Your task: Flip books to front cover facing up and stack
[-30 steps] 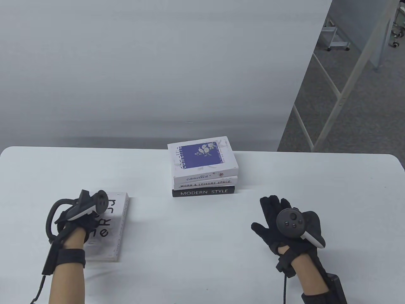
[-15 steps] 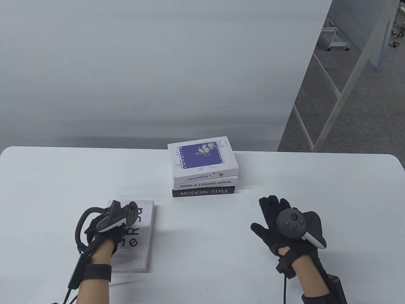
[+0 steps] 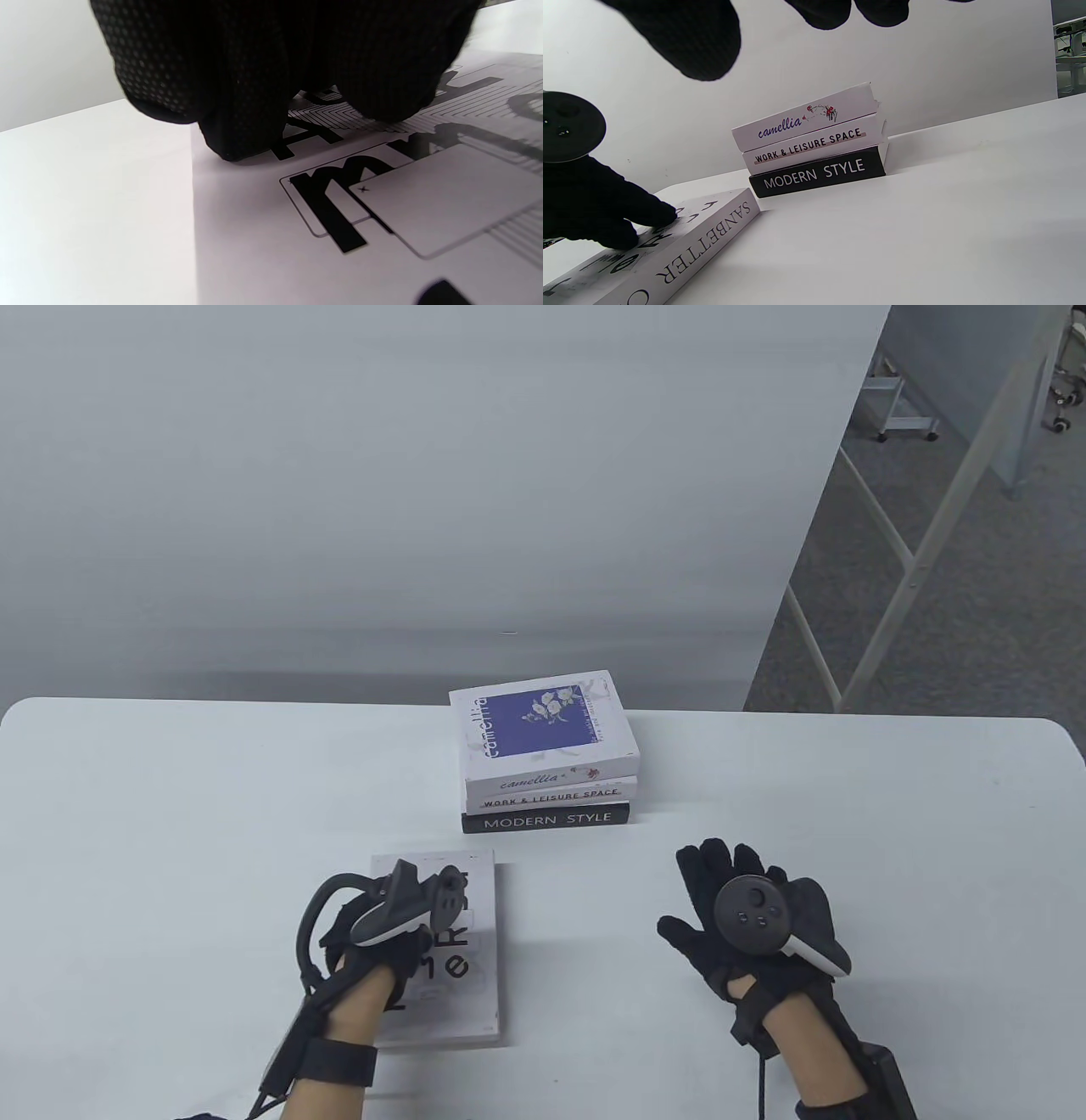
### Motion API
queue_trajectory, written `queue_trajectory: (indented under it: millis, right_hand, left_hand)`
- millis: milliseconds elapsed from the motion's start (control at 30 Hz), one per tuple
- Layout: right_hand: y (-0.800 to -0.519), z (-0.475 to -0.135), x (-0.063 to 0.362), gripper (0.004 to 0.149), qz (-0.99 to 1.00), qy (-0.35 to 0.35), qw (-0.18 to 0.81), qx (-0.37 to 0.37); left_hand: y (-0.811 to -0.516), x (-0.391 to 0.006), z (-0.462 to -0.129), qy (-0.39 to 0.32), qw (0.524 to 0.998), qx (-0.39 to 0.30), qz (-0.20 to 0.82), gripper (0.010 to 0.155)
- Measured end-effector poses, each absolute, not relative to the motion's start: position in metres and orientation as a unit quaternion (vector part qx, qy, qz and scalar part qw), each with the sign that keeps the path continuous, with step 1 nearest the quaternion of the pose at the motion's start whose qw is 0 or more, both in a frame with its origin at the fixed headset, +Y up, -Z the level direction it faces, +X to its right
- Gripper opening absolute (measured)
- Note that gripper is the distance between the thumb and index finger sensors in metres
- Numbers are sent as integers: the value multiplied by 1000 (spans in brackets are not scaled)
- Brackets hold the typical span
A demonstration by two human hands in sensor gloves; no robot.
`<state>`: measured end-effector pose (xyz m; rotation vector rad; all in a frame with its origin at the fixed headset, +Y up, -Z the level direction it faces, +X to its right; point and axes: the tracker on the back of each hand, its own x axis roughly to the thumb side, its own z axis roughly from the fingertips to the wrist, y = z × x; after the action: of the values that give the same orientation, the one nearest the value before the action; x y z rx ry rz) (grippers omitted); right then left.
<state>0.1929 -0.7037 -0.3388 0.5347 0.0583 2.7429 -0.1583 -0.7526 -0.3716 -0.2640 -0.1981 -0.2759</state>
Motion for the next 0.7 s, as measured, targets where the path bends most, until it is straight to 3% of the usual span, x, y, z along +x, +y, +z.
queue_trajectory:
  millis: [367, 700]
  right_hand:
    - [-724, -340, 177, 78, 967, 56, 149, 199]
    - [-750, -341, 164, 77, 964, 81, 135, 216]
  left_hand:
    - [-752, -77, -366, -155, 971, -124, -130, 59]
    - [-750, -48, -357, -196, 971, -124, -51, 60]
